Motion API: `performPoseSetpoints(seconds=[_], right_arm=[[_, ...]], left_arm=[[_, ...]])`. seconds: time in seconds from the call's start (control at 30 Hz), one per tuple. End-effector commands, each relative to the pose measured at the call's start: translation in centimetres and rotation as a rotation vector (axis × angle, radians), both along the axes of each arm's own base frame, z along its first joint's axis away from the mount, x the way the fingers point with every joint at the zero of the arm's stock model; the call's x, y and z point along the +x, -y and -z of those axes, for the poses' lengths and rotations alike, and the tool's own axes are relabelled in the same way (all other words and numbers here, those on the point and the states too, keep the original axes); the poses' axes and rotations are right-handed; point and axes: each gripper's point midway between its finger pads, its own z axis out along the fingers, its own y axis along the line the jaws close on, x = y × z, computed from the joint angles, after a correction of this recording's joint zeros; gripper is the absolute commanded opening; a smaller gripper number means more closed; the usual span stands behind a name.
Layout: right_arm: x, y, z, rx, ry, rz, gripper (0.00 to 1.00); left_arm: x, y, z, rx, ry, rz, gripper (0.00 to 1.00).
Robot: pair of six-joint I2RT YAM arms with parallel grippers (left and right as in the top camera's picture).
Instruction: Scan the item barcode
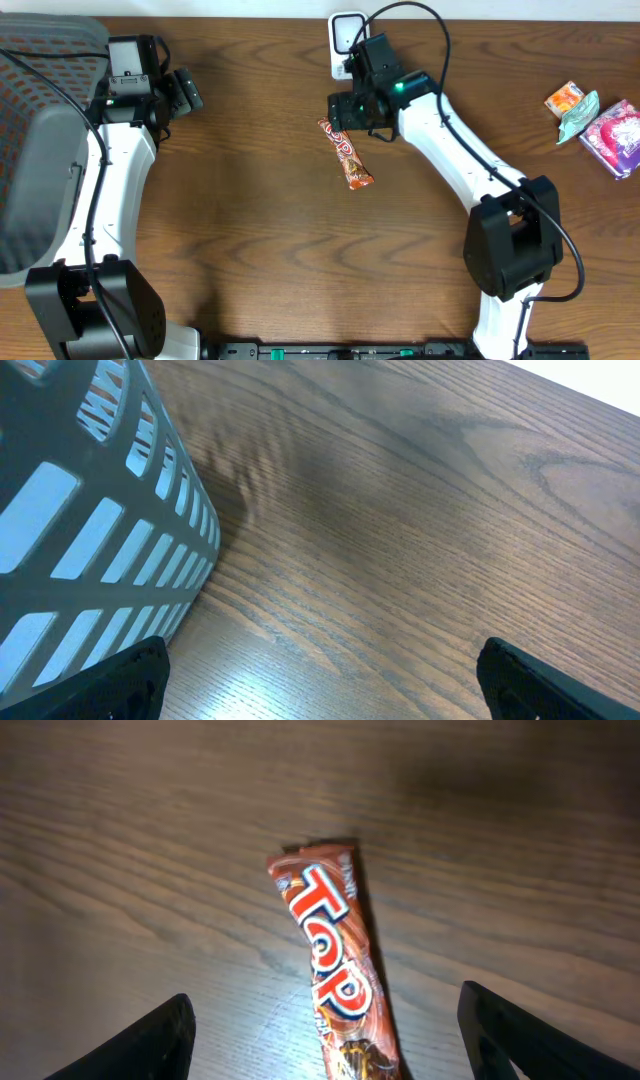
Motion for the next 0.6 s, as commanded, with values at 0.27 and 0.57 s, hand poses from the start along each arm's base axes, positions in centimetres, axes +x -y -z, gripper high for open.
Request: performPoseSetpoints(seconds=[0.27, 0.57], right_arm=[[-2.4, -0.5, 6.6, -0.196, 0.048, -0.151, 0.73], [-3.4, 0.0, 9.7, -0.193, 0.064, -0.151, 0.61]], left_arm=[[0.0, -0.3, 0.0, 0.002, -0.001, -0.016, 0.98], [0.0, -0.3, 0.0, 0.002, -0.001, -0.016, 0.98]])
